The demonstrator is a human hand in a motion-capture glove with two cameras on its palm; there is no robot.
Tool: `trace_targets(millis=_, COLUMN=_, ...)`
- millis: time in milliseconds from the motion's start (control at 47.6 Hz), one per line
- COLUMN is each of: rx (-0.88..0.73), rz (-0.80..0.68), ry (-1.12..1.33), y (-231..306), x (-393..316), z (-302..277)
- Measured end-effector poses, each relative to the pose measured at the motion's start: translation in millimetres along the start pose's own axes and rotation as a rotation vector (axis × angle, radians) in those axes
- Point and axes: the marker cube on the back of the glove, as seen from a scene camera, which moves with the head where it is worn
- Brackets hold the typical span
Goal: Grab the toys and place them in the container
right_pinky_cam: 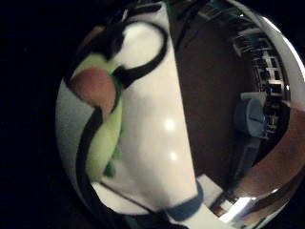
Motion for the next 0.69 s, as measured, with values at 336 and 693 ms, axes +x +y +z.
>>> trace_targets(millis=336, rx=0.022, rz=-0.222, ry=-0.134, y=22.6, x=-73.0, z=-70.0)
trace_targets(millis=693, rx=0.320, rz=-0.713, ry=-0.202, y=109.5, x=-313.8, z=-194.7)
